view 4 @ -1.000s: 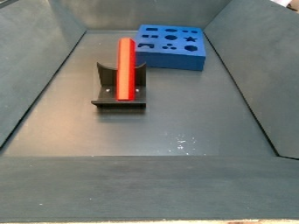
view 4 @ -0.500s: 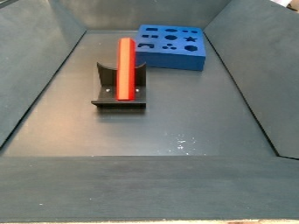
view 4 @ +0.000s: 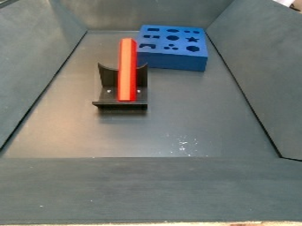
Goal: Pick up the hexagon object. Move up. Place the hexagon object on the fixture. Regrasp the hexagon object. Move to above the board. Insert the hexagon object.
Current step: Regrasp the hexagon object.
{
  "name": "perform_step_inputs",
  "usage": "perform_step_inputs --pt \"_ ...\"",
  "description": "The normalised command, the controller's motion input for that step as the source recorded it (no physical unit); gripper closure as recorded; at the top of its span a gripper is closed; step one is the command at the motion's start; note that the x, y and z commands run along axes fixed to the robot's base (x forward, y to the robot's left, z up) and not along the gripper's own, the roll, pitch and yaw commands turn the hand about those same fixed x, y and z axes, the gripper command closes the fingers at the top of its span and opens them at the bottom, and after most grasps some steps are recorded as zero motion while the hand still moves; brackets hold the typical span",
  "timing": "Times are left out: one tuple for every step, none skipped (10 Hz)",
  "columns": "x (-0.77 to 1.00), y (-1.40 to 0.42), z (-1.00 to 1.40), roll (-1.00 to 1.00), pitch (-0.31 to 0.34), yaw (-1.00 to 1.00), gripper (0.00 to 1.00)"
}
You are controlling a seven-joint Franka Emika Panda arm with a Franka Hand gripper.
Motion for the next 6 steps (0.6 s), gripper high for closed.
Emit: perform_step_inputs --pt "0.06 0.04 -1.00 0.09 0.058 0.15 0.00" --pt "0.06 0.04 -1.00 0.09 0.053 0.13 0.00" --pt "0.07 0.04 -1.00 0.09 0.010 0.13 0.00" --pt "0.07 0.03 -1.00 0.08 -0.008 0.13 0.00" --pt "0.09 0.03 -1.00 0.07 -0.042 0.11 0.00" --pt "0.10 0.03 -1.00 0.06 -0.052 0.10 0.00"
